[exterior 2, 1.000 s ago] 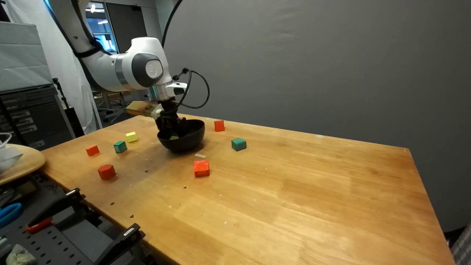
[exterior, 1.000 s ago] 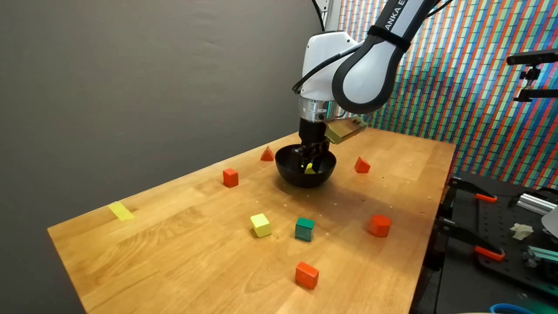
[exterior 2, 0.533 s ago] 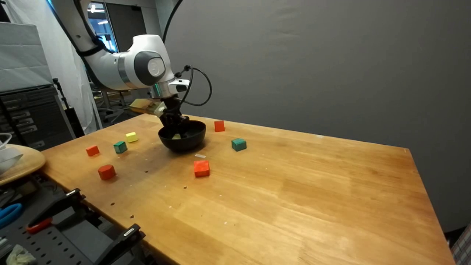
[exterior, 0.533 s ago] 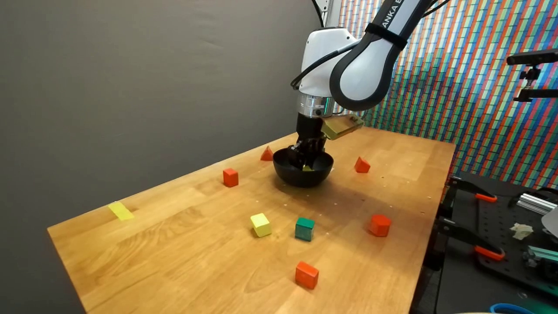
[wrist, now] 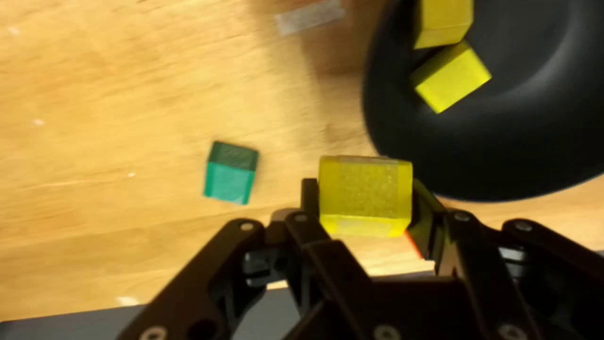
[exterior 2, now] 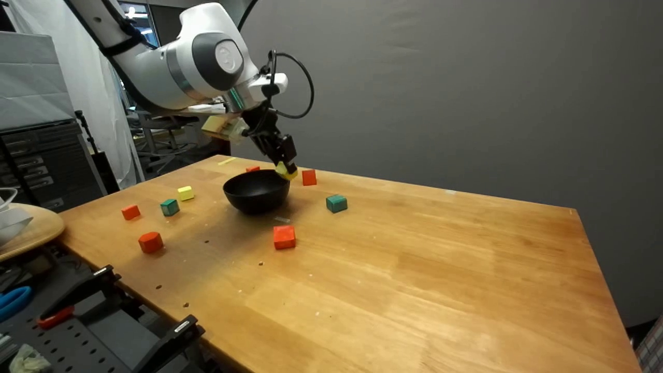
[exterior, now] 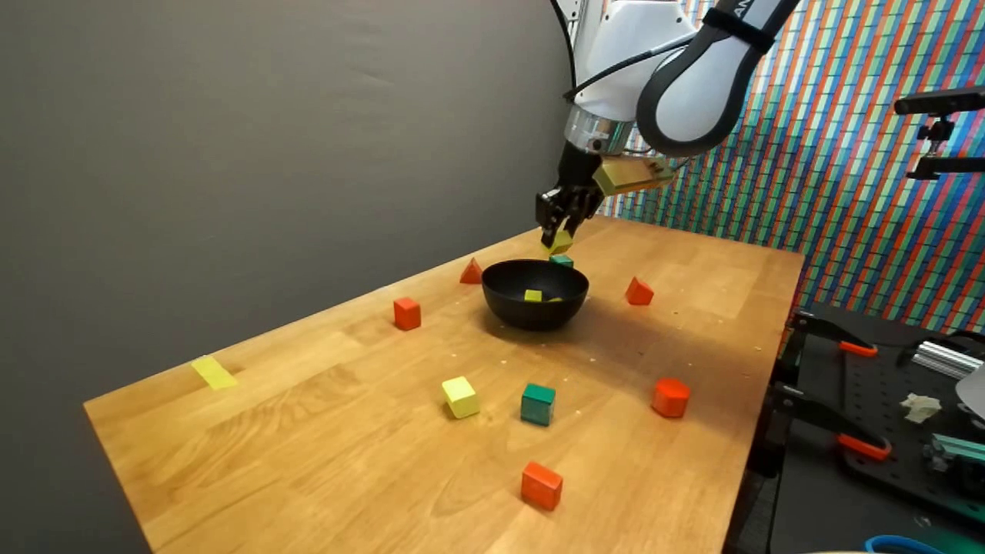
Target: Remove all the blocks from the bowl
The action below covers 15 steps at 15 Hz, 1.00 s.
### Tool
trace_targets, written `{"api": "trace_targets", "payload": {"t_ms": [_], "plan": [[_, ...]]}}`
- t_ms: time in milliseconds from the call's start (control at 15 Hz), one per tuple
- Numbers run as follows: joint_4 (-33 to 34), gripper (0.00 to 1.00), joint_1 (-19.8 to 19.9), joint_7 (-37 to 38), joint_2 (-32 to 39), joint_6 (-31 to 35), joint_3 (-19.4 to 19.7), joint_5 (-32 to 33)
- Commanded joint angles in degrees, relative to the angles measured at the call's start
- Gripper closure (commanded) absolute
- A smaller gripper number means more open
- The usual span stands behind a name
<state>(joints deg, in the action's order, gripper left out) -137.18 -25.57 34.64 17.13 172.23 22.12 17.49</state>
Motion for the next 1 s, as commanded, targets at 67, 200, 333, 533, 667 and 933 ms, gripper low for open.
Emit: {"api": "trace_targets", "payload": {"t_ms": [67, 200, 333, 533, 667, 933], "plan": [[-3.8, 0.77, -10.0, 16.6, -3.1, 1.4, 18.8, 16.7], [-4.7, 0.77, -11.5, 20.5, -2.0, 1.2, 21.6, 18.8], [-6.2, 0.77, -11.9, 22.7, -1.0, 1.1, 21.5, 18.0], [-8.4, 0.28, -10.4, 23.7, 0.1, 1.8, 18.8, 15.5], [-9.6, 0.20, -9.2, 24.0, -0.2, 2.1, 16.7, 13.8], [-11.5, 0.00, -9.5, 23.6, -4.4, 0.1, 15.0, 11.4]]}}
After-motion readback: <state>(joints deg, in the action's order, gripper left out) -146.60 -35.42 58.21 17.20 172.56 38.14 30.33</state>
